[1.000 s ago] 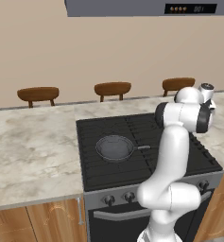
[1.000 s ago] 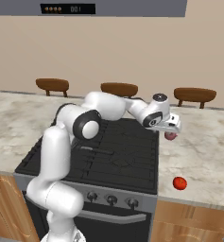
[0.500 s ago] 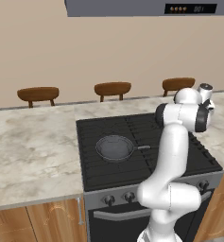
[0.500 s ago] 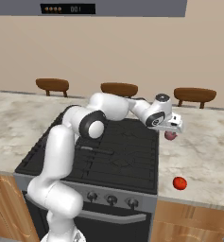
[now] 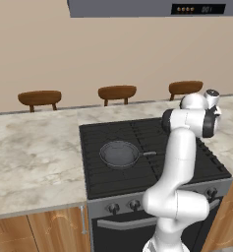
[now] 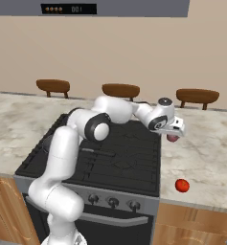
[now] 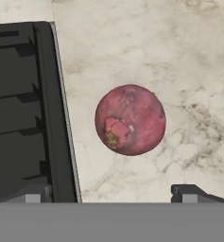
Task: Place the pan on the front left burner on the stove. Then place the tomato and the onion in the pan and turn on the front left burner.
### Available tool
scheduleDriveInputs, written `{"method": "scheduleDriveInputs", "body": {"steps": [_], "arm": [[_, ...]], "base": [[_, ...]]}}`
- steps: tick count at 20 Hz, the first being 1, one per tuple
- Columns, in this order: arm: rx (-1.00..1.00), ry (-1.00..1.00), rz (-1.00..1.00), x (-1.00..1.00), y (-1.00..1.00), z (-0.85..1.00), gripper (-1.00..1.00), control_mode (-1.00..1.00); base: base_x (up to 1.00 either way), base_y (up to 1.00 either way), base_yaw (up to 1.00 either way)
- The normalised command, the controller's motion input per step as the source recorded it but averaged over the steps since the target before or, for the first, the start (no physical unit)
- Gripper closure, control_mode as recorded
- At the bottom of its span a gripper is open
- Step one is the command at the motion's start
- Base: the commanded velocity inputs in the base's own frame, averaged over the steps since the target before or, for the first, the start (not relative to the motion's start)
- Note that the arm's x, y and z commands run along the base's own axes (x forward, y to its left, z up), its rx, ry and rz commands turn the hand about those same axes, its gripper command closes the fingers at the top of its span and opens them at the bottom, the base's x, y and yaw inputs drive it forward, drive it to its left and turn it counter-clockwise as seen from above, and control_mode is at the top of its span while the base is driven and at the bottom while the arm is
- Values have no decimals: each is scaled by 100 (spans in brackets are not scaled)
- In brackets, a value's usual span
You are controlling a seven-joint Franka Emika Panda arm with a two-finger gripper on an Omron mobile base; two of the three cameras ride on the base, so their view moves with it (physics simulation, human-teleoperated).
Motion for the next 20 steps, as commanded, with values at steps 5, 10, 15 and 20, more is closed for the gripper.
{"method": "scheduleDriveInputs", "body": {"steps": [5,10,15,20], "arm": [[0,-1,0,15,-5,-14,-100,-100],[0,-2,-3,11,-19,-5,-100,-100],[0,0,-4,13,-19,-1,-100,-100],[0,0,0,21,-10,-6,-100,-100]], "base": [[0,0,0],[0,0,0],[0,0,0],[0,0,0]]}}
